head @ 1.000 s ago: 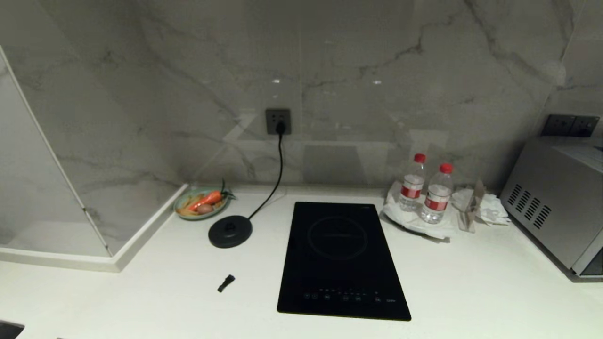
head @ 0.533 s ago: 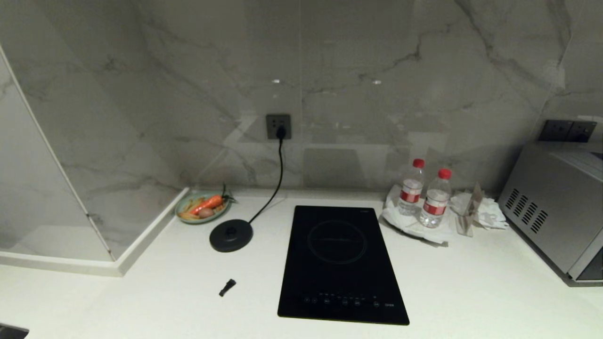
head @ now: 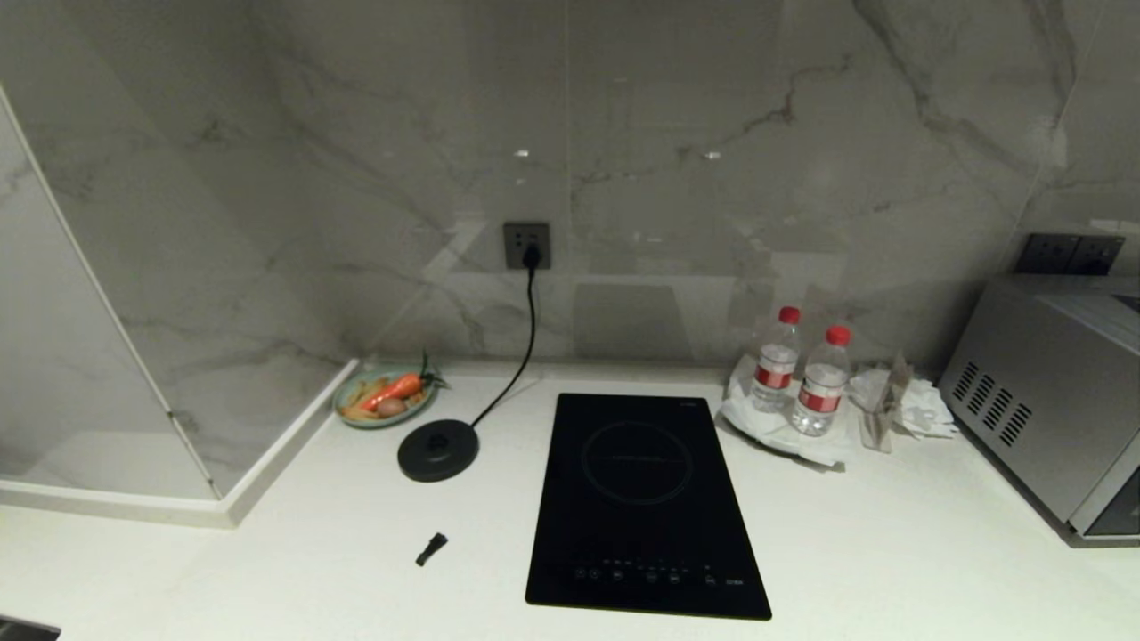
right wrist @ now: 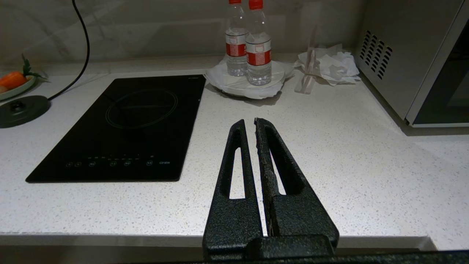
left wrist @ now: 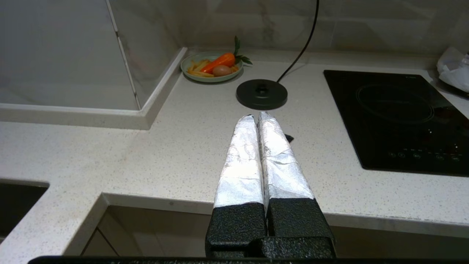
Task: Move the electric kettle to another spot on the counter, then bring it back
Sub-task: Grab the kettle
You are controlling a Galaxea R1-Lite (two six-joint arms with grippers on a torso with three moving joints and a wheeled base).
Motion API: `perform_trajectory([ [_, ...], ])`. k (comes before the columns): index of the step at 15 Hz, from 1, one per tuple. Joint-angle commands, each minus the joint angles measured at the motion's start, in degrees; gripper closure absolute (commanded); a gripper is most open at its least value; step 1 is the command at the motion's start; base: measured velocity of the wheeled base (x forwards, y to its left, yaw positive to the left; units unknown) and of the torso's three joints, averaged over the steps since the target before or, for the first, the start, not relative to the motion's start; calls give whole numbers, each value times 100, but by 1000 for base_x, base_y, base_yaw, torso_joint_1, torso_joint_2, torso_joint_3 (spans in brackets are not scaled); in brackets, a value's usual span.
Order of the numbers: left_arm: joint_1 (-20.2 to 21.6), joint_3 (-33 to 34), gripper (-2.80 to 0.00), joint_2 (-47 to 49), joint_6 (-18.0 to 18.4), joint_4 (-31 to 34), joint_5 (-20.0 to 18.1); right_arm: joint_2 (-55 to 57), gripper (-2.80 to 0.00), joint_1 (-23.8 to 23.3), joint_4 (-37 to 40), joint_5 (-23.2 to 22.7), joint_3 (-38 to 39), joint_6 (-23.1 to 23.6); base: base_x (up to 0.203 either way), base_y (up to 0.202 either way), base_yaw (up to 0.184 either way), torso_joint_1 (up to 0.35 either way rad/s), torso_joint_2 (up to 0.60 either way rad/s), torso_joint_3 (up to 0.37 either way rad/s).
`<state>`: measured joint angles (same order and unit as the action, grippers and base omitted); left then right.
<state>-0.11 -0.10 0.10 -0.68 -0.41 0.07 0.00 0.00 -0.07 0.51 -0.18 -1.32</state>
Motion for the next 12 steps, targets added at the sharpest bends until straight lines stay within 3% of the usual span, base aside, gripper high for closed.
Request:
perform_trajectory([
  [1, 2, 1, 0, -1, -2, -2, 1, 9, 0, 0, -2, 2, 0, 0, 0, 0, 0, 67, -168, -91],
  [12, 2, 1, 0, -1, -2, -2, 1, 9, 0, 0, -19, -7, 1, 53, 0, 0, 0, 26, -59, -30],
])
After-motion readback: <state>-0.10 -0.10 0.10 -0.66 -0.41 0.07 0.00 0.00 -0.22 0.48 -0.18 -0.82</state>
